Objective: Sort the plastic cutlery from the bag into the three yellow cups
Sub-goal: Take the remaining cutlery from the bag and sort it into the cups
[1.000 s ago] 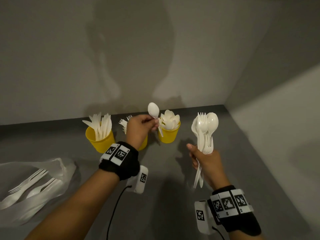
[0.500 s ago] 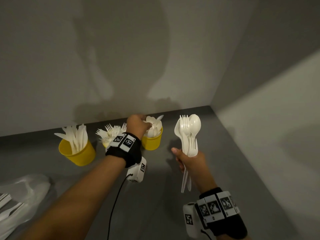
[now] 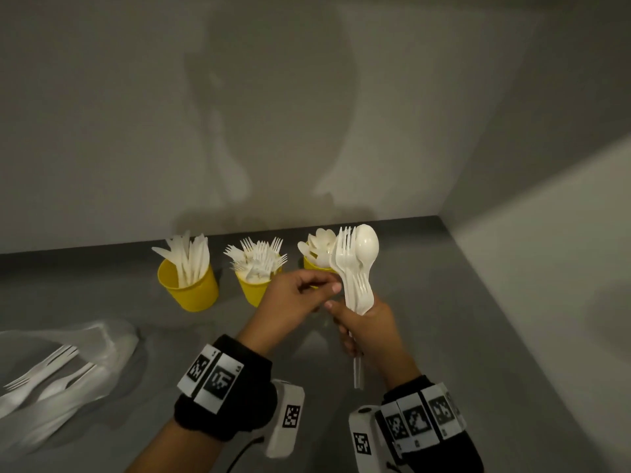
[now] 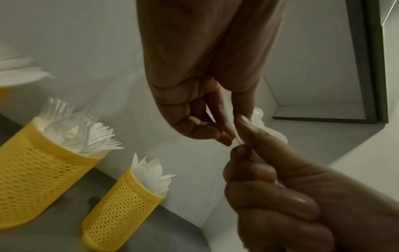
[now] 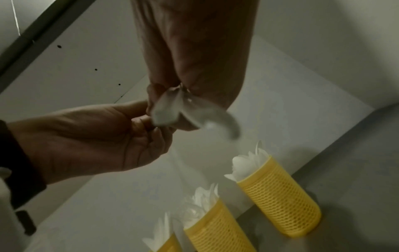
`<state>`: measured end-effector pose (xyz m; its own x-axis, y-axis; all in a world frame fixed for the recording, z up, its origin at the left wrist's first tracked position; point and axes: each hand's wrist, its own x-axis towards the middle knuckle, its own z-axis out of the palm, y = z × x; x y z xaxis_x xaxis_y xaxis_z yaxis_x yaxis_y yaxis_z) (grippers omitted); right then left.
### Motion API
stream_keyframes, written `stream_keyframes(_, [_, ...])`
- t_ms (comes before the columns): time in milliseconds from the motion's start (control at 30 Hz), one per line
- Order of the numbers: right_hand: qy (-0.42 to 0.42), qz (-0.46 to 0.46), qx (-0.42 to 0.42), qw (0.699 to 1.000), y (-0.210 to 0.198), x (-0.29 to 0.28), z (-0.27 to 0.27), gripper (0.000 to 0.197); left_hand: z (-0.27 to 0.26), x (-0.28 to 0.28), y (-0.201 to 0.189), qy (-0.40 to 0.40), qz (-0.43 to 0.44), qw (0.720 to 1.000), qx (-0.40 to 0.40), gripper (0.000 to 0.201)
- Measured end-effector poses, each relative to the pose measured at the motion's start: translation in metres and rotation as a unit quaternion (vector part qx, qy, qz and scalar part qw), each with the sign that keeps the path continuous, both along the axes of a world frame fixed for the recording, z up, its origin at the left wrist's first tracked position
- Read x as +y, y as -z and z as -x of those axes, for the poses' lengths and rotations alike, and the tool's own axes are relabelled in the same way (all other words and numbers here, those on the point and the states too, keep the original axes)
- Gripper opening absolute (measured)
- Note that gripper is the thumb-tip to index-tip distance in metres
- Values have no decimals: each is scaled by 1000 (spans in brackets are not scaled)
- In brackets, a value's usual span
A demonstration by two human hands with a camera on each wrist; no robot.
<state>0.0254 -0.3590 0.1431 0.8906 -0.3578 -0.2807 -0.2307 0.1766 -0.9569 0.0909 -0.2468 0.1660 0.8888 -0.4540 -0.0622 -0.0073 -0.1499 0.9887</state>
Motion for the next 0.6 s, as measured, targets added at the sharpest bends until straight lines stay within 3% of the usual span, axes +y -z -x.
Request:
stream_keyframes(167, [-44, -27, -25, 998, -1, 18, 1, 20, 6, 18, 1, -1, 21, 1000, 15, 18])
stream_keyframes(333, [-95, -55, -57, 992, -5, 24, 4, 21, 10, 30, -6, 55, 50, 996, 58, 17])
stream_keyframes(467, [-130, -130, -100, 978, -5, 25, 3, 60, 13, 32, -5, 23, 103, 992, 73, 26])
stream_keyframes(600, [-157, -179, -111, 965, -4, 29, 4, 76, 16, 32, -5, 12, 114, 992, 49, 21])
